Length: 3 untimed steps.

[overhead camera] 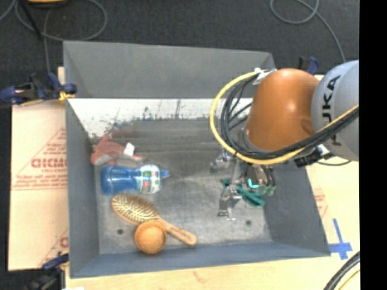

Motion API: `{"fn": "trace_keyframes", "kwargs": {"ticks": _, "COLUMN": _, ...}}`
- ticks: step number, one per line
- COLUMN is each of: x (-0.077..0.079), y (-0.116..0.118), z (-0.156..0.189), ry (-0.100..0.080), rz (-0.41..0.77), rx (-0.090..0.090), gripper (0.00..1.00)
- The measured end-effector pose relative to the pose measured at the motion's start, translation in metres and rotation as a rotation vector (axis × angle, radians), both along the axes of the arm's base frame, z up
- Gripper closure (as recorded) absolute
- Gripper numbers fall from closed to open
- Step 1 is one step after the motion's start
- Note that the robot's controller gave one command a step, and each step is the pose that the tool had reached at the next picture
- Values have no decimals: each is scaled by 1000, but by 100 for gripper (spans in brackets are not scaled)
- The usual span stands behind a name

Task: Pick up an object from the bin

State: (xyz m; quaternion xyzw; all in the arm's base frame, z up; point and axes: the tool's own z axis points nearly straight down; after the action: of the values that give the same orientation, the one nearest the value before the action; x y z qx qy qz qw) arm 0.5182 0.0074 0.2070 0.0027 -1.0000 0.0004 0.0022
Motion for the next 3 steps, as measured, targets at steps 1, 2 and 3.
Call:
{"fn": "trace_keyframes", "kwargs": {"ticks": 1, "x": 2, "y": 0, "z": 4, "ry": -8, "rz": 0, "rx": 0, "gripper": 0}}
{"fn": "trace_keyframes", "kwargs": {"ticks": 2, "x": 51, "y": 1, "z": -69, "ry": -16, "rz": 18, "rx": -1, "gripper": 0}}
{"fn": "trace_keyframes", "kwargs": {"ticks": 3, "x": 50, "y": -83, "z": -73, "ry": -8, "rz": 250, "rx": 0, "gripper": 0}}
